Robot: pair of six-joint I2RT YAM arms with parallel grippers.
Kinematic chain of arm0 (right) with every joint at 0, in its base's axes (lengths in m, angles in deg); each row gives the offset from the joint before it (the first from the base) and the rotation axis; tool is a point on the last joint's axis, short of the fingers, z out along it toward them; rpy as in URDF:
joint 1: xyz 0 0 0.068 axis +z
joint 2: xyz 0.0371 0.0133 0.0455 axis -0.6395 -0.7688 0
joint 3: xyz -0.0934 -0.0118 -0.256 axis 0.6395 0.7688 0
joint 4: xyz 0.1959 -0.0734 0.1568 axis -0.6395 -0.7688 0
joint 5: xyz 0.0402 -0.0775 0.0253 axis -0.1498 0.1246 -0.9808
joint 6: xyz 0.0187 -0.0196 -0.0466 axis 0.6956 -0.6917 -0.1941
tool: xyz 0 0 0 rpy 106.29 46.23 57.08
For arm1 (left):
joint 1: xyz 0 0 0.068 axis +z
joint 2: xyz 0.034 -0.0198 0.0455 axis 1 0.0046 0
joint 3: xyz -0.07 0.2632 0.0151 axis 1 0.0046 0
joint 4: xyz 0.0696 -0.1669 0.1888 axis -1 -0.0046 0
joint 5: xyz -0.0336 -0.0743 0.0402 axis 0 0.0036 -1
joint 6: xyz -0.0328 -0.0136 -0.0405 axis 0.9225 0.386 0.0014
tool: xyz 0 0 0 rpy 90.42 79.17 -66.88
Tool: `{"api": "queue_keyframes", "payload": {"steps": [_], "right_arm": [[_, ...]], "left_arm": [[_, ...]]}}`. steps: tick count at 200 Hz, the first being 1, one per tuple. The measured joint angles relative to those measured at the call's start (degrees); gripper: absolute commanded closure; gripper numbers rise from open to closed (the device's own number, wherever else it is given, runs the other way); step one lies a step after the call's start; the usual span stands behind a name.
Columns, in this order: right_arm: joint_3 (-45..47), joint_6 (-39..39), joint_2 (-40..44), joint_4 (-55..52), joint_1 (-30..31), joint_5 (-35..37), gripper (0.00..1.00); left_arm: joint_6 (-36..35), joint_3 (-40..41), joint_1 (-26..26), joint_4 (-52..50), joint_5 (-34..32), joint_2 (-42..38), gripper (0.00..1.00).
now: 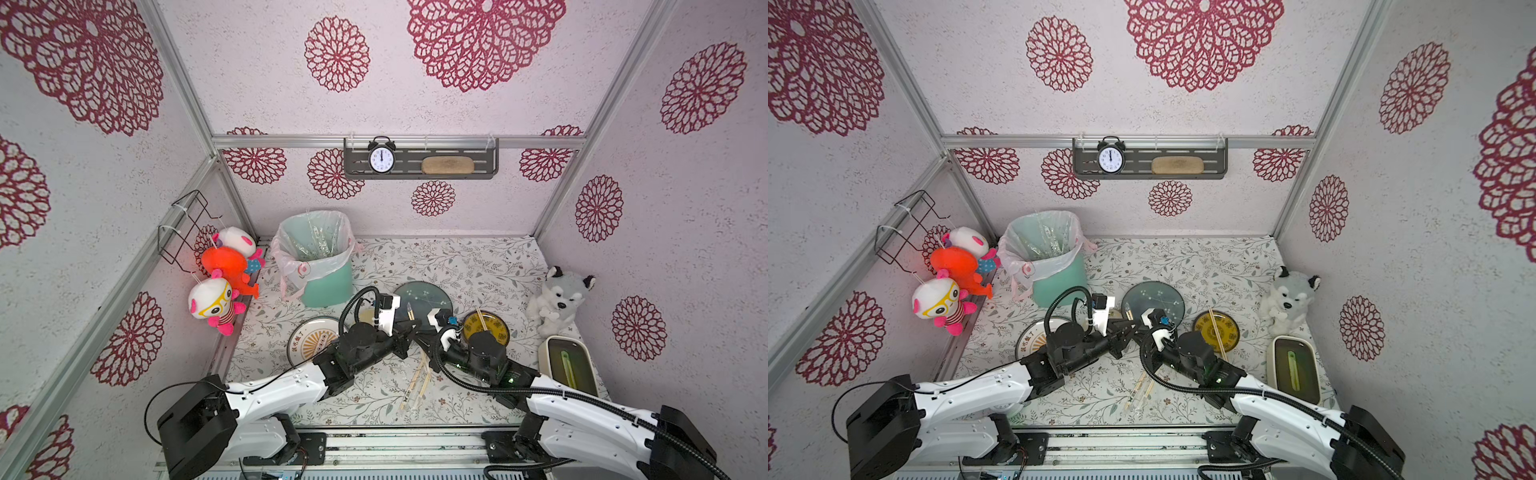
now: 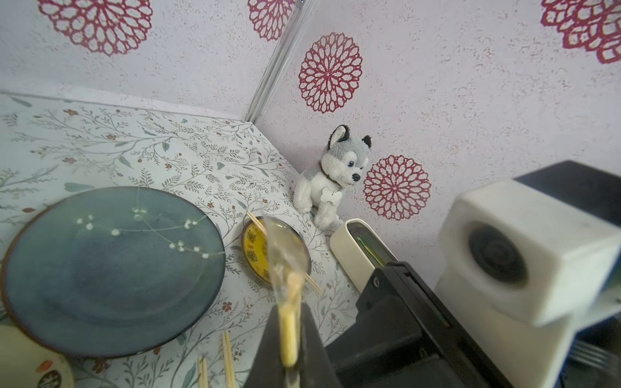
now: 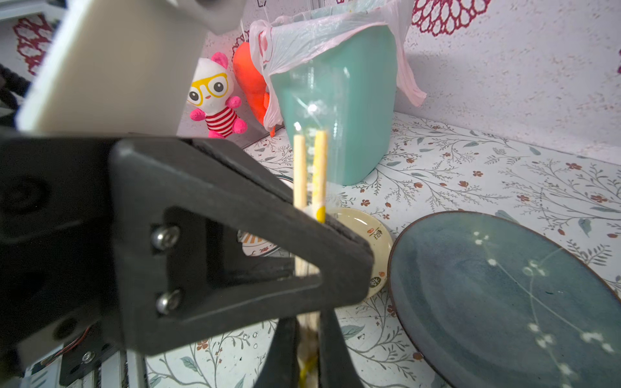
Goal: Remove the packaging of disposable chopsticks
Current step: Pick up the disposable chopsticks from the center of the board.
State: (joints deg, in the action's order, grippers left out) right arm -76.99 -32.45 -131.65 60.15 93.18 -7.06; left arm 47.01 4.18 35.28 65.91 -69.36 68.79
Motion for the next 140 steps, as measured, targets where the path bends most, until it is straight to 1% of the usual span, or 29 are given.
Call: {"api": "queue_keyframes", "payload": {"steps": [3, 11, 12, 13, 15, 16, 20, 21, 24, 29, 38, 41, 44, 46, 62, 83, 92, 103, 110, 140], "right_arm": [[0.00, 0.00, -0.13, 0.22, 0.00, 0.11, 0.99], [0.00, -0.09, -0.48, 0.59, 0.00, 0.22, 0.87], [0.00, -0.09, -0.48, 0.61, 0.00, 0.22, 0.85], [0.00, -0.07, -0.52, 0.61, 0.00, 0.22, 0.80], [0.00, -0.04, -0.59, 0.70, 0.00, 0.20, 0.75], [0.00, -0.09, -0.61, 0.72, 0.00, 0.20, 0.73], [0.00, -0.07, -0.76, 0.87, 0.00, 0.20, 0.58], [0.00, 0.07, -0.79, 0.87, 0.00, 0.17, 0.56], [0.00, -0.09, -0.85, 0.96, 0.00, 0.13, 0.45], [0.00, 0.04, -0.92, 0.94, -0.02, 0.04, 0.33], [0.04, -0.09, -0.94, 0.74, -0.04, -0.11, 0.20], [0.09, -0.04, -0.90, 0.55, -0.09, -0.20, 0.13], [0.13, -0.09, -0.85, 0.50, -0.26, -0.42, 0.04], [0.15, -0.09, -0.81, 0.39, -0.39, -0.66, 0.02], [1.14, -0.07, 0.24, 0.37, -2.58, -3.72, 0.01], [4.22, 1.05, 4.63, 0.68, -8.74, -9.53, 0.01], [5.22, 1.05, 6.64, 0.74, -10.36, -10.78, 0.04], [5.77, 0.70, 8.35, 0.94, -10.75, -12.92, 0.12], [5.81, 0.31, 8.87, 1.29, -10.75, -14.88, 0.15], [5.79, 0.39, 8.04, 3.74, -10.75, -25.64, 0.17]], "left_arm": [[-0.02, -0.07, 0.00, -0.11, -0.04, 0.00, 1.00], [0.02, -0.11, 0.00, -0.17, -0.15, 0.07, 1.00], [0.02, -0.11, 0.00, -0.22, -0.17, 0.09, 1.00], [0.02, -0.11, 0.00, -0.22, -0.17, 0.09, 1.00], [0.02, -0.11, 0.00, -0.24, -0.15, 0.09, 1.00], [0.00, -0.11, 0.00, -0.24, -0.15, 0.09, 1.00], [-0.07, -0.11, 0.00, -0.31, -0.11, 0.09, 1.00], [-0.11, -0.11, 0.00, -0.33, -0.07, 0.09, 1.00], [-0.31, -0.11, 0.02, -0.33, -0.02, 0.09, 1.00], [-0.68, -0.13, 0.15, -0.35, 0.37, 0.04, 1.00], [-1.31, -0.20, 0.48, -0.50, 1.33, -0.11, 1.00], [-1.64, -0.20, 0.61, -0.52, 2.03, -0.24, 1.00], [-1.97, -0.22, 0.87, -0.70, 2.58, -0.46, 1.00], [-2.12, -0.22, 1.05, -0.83, 3.26, -0.61, 1.00], [-4.20, -0.74, 3.30, -3.72, 7.28, -3.04, 1.00], [-6.60, -3.39, 7.04, -8.48, 11.28, -7.21, 1.00], [-7.74, -4.52, 8.22, -9.90, 13.18, -8.85, 1.00], [-9.57, -5.51, 8.87, -10.93, 16.20, -10.45, 1.00], [-11.15, -5.84, 8.92, -11.34, 19.10, -11.41, 1.00], [-17.40, -5.97, 8.92, -14.49, 28.55, -13.79, 1.00]]}}
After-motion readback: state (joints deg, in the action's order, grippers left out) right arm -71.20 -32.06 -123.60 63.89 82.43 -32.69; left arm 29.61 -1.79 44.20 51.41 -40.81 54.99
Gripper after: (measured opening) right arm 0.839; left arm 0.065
